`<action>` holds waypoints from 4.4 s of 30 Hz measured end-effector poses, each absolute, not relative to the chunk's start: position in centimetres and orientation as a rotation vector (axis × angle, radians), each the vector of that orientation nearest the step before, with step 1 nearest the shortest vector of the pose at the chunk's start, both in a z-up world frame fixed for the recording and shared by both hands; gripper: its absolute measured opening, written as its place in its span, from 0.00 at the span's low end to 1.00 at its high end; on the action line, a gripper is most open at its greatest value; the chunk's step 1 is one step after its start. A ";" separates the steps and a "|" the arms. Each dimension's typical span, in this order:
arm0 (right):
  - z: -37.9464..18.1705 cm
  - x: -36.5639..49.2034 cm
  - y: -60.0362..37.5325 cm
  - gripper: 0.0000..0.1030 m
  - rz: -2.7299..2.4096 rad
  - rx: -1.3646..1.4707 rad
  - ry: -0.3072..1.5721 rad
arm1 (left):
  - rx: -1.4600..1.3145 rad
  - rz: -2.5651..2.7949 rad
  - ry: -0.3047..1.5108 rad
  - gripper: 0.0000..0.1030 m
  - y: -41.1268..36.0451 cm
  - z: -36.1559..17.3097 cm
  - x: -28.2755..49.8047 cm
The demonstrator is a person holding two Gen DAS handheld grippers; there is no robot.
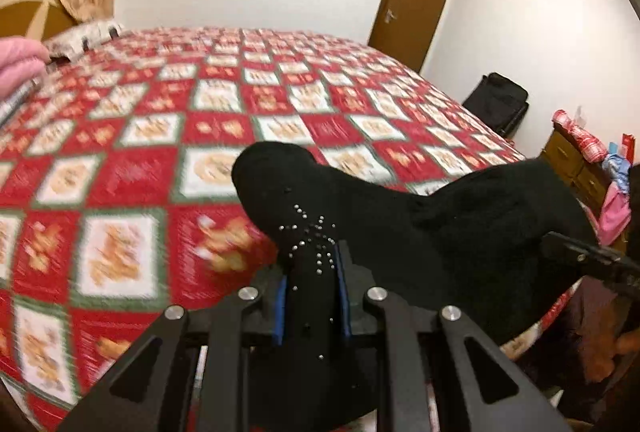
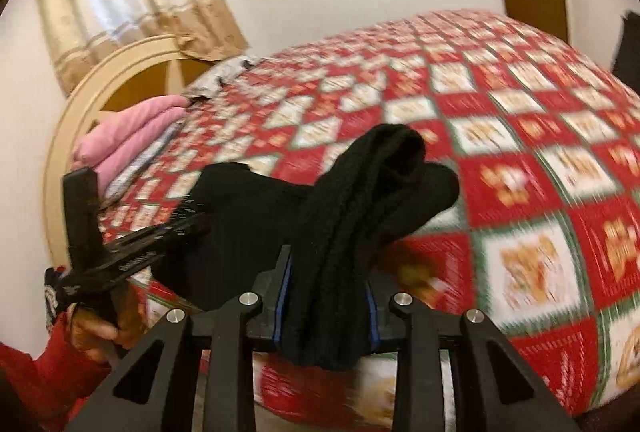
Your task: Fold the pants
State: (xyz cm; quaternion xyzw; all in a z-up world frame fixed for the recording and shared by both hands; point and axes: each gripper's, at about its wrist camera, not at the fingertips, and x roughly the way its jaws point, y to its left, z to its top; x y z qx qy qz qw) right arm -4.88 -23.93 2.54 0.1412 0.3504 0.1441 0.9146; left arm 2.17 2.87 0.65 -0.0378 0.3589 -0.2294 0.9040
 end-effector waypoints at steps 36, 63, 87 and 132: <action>-3.4 17.1 -2.8 0.36 0.697 0.169 0.821 | -0.192 0.114 0.726 0.14 25.9 -1.8 6.4; -5.8 20.4 -7.1 0.10 0.619 0.407 0.947 | -0.069 0.052 0.810 0.19 20.3 -4.8 10.1; -3.2 19.5 -12.4 0.09 0.595 0.536 0.828 | -0.074 0.066 0.813 0.22 20.3 -5.0 10.4; 0.6 18.2 -6.0 0.60 0.583 0.163 0.597 | -0.036 0.102 0.812 0.24 19.6 -5.2 10.4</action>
